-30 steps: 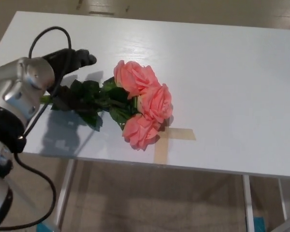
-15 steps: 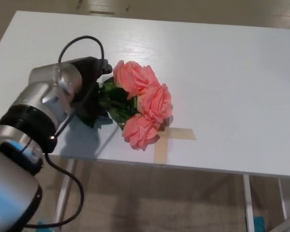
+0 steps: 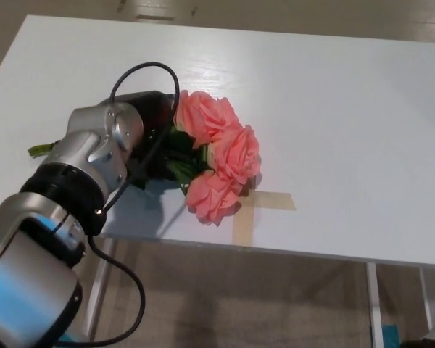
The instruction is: Use the left hand to pick up the rose and passes it to a human.
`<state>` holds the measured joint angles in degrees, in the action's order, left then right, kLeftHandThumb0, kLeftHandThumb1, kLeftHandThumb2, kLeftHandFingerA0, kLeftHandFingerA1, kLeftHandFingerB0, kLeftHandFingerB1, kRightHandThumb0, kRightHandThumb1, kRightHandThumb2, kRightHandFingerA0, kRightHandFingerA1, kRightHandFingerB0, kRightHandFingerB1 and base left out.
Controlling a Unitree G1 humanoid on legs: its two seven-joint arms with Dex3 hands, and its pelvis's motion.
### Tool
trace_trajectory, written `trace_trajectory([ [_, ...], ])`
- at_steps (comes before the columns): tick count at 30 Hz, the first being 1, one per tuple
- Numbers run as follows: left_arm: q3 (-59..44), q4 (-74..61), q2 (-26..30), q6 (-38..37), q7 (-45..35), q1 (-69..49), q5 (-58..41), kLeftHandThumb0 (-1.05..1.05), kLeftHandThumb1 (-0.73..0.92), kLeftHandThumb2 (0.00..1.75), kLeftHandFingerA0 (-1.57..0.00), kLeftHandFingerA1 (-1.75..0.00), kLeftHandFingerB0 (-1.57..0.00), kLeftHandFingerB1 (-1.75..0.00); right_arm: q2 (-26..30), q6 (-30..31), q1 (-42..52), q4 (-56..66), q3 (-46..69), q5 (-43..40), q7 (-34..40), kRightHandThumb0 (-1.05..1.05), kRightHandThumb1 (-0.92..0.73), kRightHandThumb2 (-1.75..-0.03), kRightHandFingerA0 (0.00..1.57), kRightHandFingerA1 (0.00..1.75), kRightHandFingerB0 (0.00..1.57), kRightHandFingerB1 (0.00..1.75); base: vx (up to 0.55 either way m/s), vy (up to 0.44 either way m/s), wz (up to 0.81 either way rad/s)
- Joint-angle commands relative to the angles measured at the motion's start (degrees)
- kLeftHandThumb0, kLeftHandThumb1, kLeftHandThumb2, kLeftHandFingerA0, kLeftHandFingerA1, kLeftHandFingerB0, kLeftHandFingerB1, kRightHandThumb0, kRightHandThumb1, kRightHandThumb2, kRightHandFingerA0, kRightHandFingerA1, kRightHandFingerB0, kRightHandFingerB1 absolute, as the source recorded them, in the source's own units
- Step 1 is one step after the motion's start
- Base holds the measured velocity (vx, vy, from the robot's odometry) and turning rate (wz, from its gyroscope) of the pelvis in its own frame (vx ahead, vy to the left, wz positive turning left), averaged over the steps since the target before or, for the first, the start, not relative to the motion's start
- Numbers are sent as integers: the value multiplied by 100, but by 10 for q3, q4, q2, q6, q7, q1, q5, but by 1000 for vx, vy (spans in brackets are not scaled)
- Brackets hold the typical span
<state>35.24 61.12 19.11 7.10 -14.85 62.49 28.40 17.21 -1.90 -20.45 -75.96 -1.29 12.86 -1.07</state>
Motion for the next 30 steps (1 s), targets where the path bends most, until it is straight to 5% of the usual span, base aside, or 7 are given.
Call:
trace_trajectory([
  [1,-7,17,-11,-23,40,-32,21,-16,61,59,-97,-121,-44,-35,6,7,7,-2,-3,0,-16,-37,-59,-76,61,53,49,48,0,0,0],
  [5,9,33,-22,-2,40,-32,42,-17,54,61,-113,-90,-61,-47,6,7,9,-3,-6,2,-18,-36,-59,-76,61,53,50,49,0,0,0],
  [8,14,37,-22,-14,51,-41,52,-20,65,60,-88,-70,-51,-40,6,5,17,-2,-6,0,-21,-36,-59,-76,61,53,49,49,0,0,0],
  [17,3,26,-21,-22,56,-51,56,-24,68,60,-98,-70,-47,-39,6,9,19,-2,-9,0,-34,-29,-68,-60,64,43,49,37,0,0,0],
  [24,-27,20,-24,-41,108,-56,52,-24,66,59,-102,-89,-55,-41,7,11,13,-1,-8,0,-36,-29,-68,-60,64,43,49,37,0,0,0],
  [25,-52,-14,-19,-61,161,-68,40,-24,67,61,-75,-137,-66,-46,7,5,21,-1,-6,-2,-36,-29,-68,-60,64,43,49,37,0,0,0],
  [30,-124,-153,-9,-65,178,-100,17,-19,73,63,-66,-146,-74,-49,4,-1,35,-2,-3,-3,-29,-29,-68,-60,64,43,49,38,0,0,0],
])
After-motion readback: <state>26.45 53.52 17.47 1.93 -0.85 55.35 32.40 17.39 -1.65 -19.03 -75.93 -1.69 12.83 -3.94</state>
